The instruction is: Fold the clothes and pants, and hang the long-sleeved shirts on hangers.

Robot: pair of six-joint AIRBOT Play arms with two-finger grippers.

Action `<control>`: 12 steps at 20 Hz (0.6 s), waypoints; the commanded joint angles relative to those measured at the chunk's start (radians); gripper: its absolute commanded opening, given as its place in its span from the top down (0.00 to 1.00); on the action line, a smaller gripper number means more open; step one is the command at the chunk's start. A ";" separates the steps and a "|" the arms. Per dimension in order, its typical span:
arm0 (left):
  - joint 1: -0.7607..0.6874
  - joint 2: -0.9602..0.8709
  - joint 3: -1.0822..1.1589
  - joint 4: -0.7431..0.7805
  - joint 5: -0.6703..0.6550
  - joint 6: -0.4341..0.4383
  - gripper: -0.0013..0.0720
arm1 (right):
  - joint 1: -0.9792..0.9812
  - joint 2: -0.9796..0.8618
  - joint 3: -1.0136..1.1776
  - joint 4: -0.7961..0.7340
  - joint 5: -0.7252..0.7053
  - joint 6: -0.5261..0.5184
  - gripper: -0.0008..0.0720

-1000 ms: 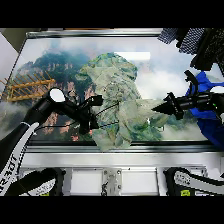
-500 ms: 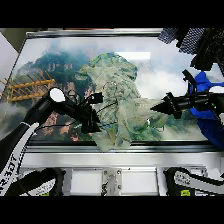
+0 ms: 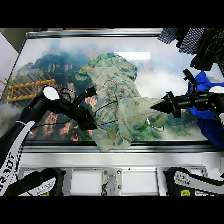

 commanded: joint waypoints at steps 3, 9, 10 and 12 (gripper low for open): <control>0.109 0.037 0.000 -0.004 0.040 -0.192 0.36 | 0.000 0.008 0.001 0.001 -0.045 0.021 0.98; 0.259 0.263 -0.019 0.026 0.224 -0.459 0.36 | 0.000 0.063 0.001 0.024 -0.152 0.021 0.98; 0.257 0.304 -0.049 0.049 0.248 -0.519 0.36 | 0.000 0.074 0.001 0.040 -0.164 0.021 0.98; 0.216 0.373 -0.144 0.067 0.294 -0.637 0.36 | 0.000 0.098 0.001 0.067 -0.194 0.021 0.98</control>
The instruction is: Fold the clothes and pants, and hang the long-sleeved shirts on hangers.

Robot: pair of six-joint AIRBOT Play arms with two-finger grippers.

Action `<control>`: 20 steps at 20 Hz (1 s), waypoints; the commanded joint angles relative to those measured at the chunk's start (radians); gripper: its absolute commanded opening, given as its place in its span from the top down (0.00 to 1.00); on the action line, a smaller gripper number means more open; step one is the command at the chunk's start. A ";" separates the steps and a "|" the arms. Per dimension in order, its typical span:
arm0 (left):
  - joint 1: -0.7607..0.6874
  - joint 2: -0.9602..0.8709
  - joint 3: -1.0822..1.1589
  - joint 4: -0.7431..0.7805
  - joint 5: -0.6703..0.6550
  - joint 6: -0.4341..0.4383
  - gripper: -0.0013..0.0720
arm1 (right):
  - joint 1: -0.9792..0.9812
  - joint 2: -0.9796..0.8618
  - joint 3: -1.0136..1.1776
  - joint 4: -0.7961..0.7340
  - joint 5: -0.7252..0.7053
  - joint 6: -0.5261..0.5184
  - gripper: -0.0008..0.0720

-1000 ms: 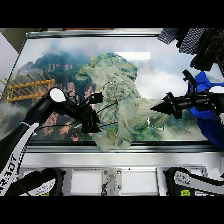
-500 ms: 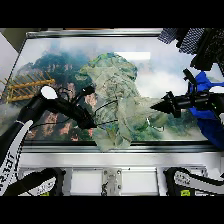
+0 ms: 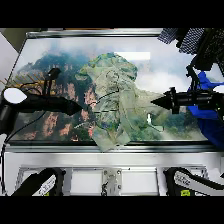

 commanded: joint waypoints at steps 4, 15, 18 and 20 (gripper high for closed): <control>-0.234 0.154 -0.293 0.035 0.263 -0.485 0.36 | 0.000 0.083 0.001 0.096 -0.100 0.000 0.98; -0.613 -0.166 -0.158 -0.087 0.517 -0.709 0.36 | 0.000 0.189 0.001 0.133 -0.100 0.000 0.98; -0.634 -0.201 -0.141 -0.086 0.518 -0.756 0.36 | 0.000 0.188 0.001 0.133 -0.099 0.000 0.98; -0.642 -0.223 -0.143 -0.087 0.517 -0.768 0.36 | 0.000 0.188 0.001 0.133 -0.099 0.000 0.98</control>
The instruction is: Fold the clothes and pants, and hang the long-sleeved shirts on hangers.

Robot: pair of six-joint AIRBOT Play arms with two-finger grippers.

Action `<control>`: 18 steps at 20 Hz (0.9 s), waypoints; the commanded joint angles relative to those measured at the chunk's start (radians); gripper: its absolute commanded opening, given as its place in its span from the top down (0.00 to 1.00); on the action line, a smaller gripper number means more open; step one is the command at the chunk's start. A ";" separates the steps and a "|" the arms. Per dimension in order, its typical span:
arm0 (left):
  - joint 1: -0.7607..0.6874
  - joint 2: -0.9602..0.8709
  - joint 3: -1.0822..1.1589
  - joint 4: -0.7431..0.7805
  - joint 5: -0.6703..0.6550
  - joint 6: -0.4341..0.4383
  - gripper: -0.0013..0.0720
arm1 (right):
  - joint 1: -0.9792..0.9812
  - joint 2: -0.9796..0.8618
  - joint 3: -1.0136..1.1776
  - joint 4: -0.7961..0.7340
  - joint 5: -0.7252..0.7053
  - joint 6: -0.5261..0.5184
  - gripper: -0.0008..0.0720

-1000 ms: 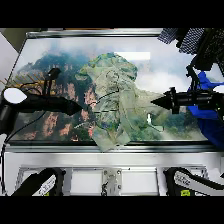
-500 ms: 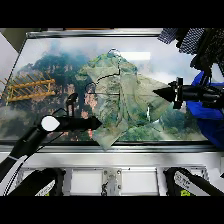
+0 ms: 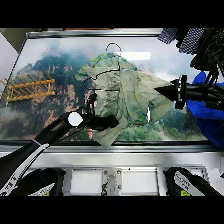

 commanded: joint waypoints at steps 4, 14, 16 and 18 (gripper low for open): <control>-0.022 -0.079 0.014 -0.006 0.027 -0.090 0.36 | 0.001 0.003 0.001 0.001 0.001 0.000 0.98; -0.019 -0.057 0.014 -0.007 0.100 -0.147 0.36 | 0.001 0.003 0.001 0.001 0.001 0.000 0.98; -0.019 -0.074 0.014 -0.007 0.108 -0.160 0.36 | 0.001 0.003 0.001 0.001 0.001 0.000 0.98; -0.019 -0.070 0.014 -0.005 0.128 -0.169 0.36 | 0.001 0.003 0.001 0.000 0.001 0.000 0.98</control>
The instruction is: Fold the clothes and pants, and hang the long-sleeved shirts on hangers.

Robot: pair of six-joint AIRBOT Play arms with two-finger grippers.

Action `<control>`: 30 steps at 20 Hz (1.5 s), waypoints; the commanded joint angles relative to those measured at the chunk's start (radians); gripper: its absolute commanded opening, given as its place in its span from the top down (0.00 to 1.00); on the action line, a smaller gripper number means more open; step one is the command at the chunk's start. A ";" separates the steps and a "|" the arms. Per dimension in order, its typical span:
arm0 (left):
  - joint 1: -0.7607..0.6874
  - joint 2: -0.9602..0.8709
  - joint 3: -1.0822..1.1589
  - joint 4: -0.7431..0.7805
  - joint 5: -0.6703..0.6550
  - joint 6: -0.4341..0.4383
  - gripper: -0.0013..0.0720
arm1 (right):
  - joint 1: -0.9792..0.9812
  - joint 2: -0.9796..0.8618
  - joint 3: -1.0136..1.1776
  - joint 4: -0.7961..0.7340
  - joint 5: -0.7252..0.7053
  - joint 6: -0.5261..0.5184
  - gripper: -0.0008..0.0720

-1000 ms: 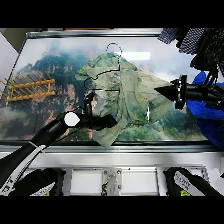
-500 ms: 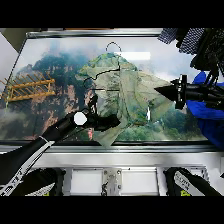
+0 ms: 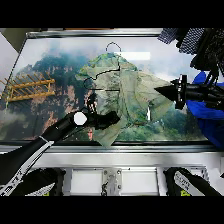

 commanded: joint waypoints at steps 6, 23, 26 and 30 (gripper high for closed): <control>0.023 0.024 0.000 0.006 0.035 -0.036 0.36 | 0.002 0.000 0.001 0.000 0.001 0.000 0.98; -0.063 -0.056 0.001 -0.131 0.040 -0.047 0.40 | 0.002 0.000 0.001 0.000 0.001 0.000 0.98; -0.081 -0.056 0.001 -0.131 0.086 -0.048 0.40 | 0.002 0.000 0.001 0.000 0.001 0.000 0.98; -0.081 -0.056 0.001 -0.131 0.103 -0.050 0.46 | 0.002 0.000 0.001 0.000 0.001 0.002 0.98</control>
